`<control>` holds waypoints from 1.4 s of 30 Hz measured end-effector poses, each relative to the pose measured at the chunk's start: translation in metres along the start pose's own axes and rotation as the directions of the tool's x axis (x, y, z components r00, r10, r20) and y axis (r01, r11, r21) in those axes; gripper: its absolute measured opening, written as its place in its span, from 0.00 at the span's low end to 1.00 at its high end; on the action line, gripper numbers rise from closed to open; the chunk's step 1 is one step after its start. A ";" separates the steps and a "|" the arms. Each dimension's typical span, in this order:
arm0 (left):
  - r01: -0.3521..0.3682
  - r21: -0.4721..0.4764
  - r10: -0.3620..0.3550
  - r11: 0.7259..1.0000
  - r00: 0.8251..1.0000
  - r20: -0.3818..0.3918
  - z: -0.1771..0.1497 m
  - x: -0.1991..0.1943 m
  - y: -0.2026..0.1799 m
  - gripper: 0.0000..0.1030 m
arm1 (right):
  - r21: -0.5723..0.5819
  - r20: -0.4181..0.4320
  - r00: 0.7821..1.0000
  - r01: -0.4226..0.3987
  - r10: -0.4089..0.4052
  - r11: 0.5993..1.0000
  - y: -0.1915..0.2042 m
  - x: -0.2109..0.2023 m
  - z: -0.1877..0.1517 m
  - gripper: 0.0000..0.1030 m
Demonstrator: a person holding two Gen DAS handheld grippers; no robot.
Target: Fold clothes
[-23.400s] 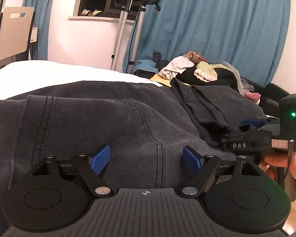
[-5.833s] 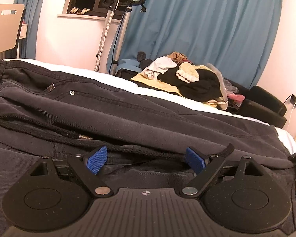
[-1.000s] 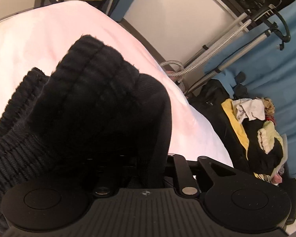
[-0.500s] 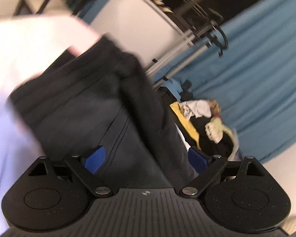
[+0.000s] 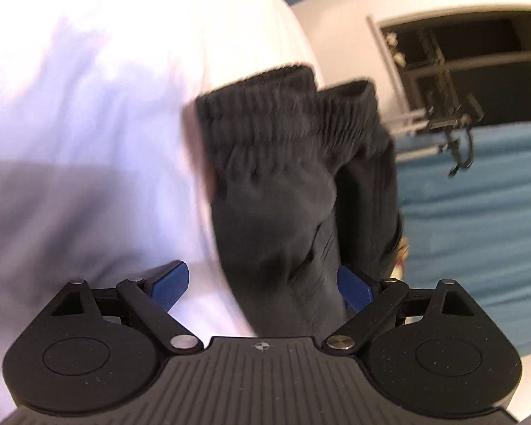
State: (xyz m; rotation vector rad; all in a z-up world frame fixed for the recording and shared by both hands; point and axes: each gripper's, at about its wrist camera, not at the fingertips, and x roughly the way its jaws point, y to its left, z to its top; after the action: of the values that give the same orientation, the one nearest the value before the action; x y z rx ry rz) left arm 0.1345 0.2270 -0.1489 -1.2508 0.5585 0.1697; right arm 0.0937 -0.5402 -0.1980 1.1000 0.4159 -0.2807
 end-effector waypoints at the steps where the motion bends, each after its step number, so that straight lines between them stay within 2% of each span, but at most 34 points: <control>1: 0.016 0.008 -0.016 1.000 1.000 0.014 0.002 0.002 -0.001 0.90 | 0.015 -0.002 1.000 -0.002 0.002 1.000 -0.006 0.004 0.001 0.80; 3: 0.010 0.054 -0.012 0.998 0.999 0.043 0.004 0.014 -0.007 0.90 | 0.044 -0.005 1.000 -0.011 0.011 0.999 -0.017 0.013 0.005 0.80; 5: -0.038 0.128 0.031 0.991 0.998 0.059 0.006 0.027 -0.014 0.89 | 0.050 -0.001 0.999 -0.038 0.038 0.998 -0.025 0.024 0.009 0.80; 9: -0.081 0.235 0.058 0.969 0.993 0.103 0.007 0.041 -0.028 0.89 | -0.011 0.050 0.993 -0.109 0.110 0.994 -0.029 0.042 0.019 0.80; 11: -0.093 0.246 0.063 0.965 0.990 0.128 0.009 0.044 -0.028 0.84 | -0.029 0.077 0.987 -0.141 0.143 0.990 -0.028 0.049 0.025 0.81; 13: -0.116 0.243 0.080 0.963 0.985 0.151 0.009 0.043 -0.025 0.71 | -0.059 0.090 0.981 -0.168 0.173 0.984 -0.024 0.058 0.032 0.81; 15: -0.105 0.234 0.068 0.967 0.984 0.163 0.012 0.046 -0.023 0.66 | -0.074 0.102 0.976 -0.187 0.194 0.980 -0.022 0.067 0.036 0.81; 17: -0.107 0.249 0.059 0.963 0.979 0.194 0.010 0.050 -0.024 0.59 | -0.074 0.129 0.975 -0.172 0.181 0.982 -0.024 0.076 0.039 0.69; 19: -0.121 0.250 0.064 0.961 0.972 0.226 0.005 0.051 -0.026 0.49 | -0.077 0.166 0.977 -0.124 0.136 0.989 -0.025 0.081 0.040 0.33; 20: -0.119 0.232 0.062 0.965 0.969 0.239 0.004 0.049 -0.028 0.46 | -0.072 0.177 0.976 -0.114 0.125 0.991 -0.026 0.083 0.040 0.28; 21: -0.104 0.209 0.053 0.972 0.969 0.240 0.005 0.046 -0.030 0.36 | -0.068 0.186 0.975 -0.109 0.119 0.992 -0.026 0.083 0.040 0.21; 22: -0.090 0.187 0.043 0.978 0.969 0.241 0.007 0.044 -0.033 0.29 | -0.070 0.194 0.974 -0.108 0.120 0.992 -0.024 0.081 0.040 0.16; 24: -0.059 0.146 0.022 0.988 0.970 0.243 0.009 0.034 -0.038 0.22 | -0.092 0.211 0.969 -0.108 0.125 0.990 -0.014 0.073 0.041 0.11; 27: -0.031 0.122 0.001 0.992 0.970 0.244 0.012 0.011 -0.050 0.18 | -0.124 0.227 0.963 -0.120 0.146 0.985 0.008 0.050 0.042 0.10; 28: -0.026 0.144 -0.009 0.989 0.970 0.243 0.012 0.003 -0.056 0.17 | -0.144 0.227 0.963 -0.114 0.145 0.983 0.015 0.041 0.042 0.09; 31: -0.017 0.193 -0.025 0.981 0.977 0.212 0.015 -0.024 -0.070 0.16 | -0.208 0.200 0.969 -0.102 0.144 0.973 0.030 0.009 0.042 0.09; 35: -0.015 0.174 -0.014 0.985 0.986 0.164 0.023 -0.065 -0.064 0.16 | -0.225 0.164 0.979 -0.083 0.121 0.971 0.019 -0.053 0.042 0.09; 38: -0.044 0.139 0.027 0.989 0.993 0.117 0.028 -0.081 -0.038 0.16 | -0.203 0.071 0.997 -0.002 0.017 0.979 -0.017 -0.074 0.041 0.09; 40: -0.084 0.119 0.075 0.989 0.994 0.085 0.030 -0.080 -0.017 0.16 | -0.168 -0.020 0.997 0.068 -0.072 0.983 -0.044 -0.074 0.035 0.09; 42: -0.098 0.088 0.092 0.991 0.994 0.066 0.033 -0.079 -0.003 0.16 | -0.082 -0.074 0.993 0.090 -0.096 0.993 -0.067 -0.072 0.030 0.09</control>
State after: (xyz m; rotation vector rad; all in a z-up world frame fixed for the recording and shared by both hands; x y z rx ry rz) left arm 0.0786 0.2704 -0.1011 -1.1279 0.5666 0.2591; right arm 0.0071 -0.5951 -0.2073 1.0181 0.5446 -0.3022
